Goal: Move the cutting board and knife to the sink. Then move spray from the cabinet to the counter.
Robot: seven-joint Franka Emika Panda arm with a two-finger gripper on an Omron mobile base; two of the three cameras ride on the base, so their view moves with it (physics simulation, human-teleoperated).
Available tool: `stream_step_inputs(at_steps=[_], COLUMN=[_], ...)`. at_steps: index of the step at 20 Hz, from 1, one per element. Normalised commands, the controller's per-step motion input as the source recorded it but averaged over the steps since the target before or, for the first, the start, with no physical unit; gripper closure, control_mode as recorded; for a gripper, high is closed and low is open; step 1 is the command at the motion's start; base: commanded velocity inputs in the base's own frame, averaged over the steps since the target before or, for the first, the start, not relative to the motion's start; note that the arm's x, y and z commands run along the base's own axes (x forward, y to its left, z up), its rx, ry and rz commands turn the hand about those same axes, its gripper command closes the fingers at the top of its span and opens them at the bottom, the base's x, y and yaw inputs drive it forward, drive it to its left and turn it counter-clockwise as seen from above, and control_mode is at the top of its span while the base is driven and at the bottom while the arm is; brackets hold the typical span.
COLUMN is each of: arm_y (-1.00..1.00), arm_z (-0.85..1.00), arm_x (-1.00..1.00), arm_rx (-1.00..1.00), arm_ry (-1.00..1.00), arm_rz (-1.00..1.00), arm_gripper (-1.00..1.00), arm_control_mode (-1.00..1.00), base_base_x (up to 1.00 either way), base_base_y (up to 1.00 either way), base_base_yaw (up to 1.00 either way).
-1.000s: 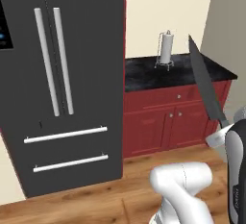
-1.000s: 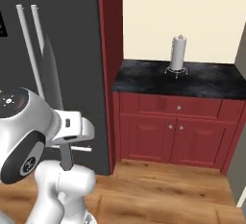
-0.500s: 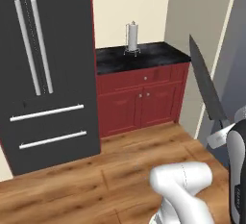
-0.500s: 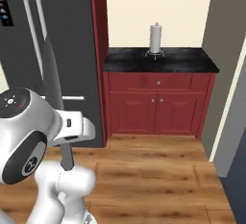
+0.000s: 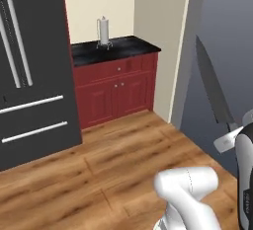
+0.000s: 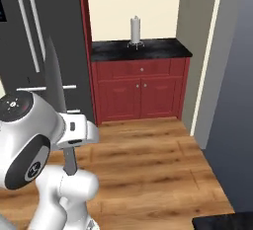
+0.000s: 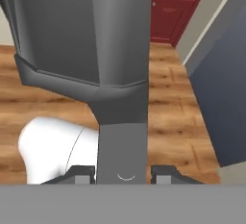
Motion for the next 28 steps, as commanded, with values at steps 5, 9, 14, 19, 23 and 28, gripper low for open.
stream_step_inputs(at_steps=[5, 9, 14, 19, 23, 28], arm_y=[0.0, 0.0, 0.0, 0.0, 0.0, 0.0], arm_z=[0.0, 0.0, 0.0, 0.0, 0.0, 0.0], arm_x=[0.0, 0.0, 0.0, 0.0, 0.0, 0.0], arm_rx=[0.0, 0.0, 0.0, 0.0, 0.0, 0.0], arm_ry=[0.0, 0.0, 0.0, 0.0, 0.0, 0.0], arm_rz=[0.0, 0.0, 0.0, 0.0, 0.0, 0.0], arm_gripper=[1.0, 1.0, 1.0, 1.0, 1.0, 1.0], arm_control_mode=[1.0, 1.0, 1.0, 1.0, 1.0, 1.0], base_base_x=[-0.94, -1.0, -0.9, -0.62, -0.56, -0.52], base_base_y=[0.39, 0.26, -0.03, -0.4, -0.52, -0.71], base_base_yaw=[-0.28, -0.28, -0.35, -0.42, -0.42, -0.39])
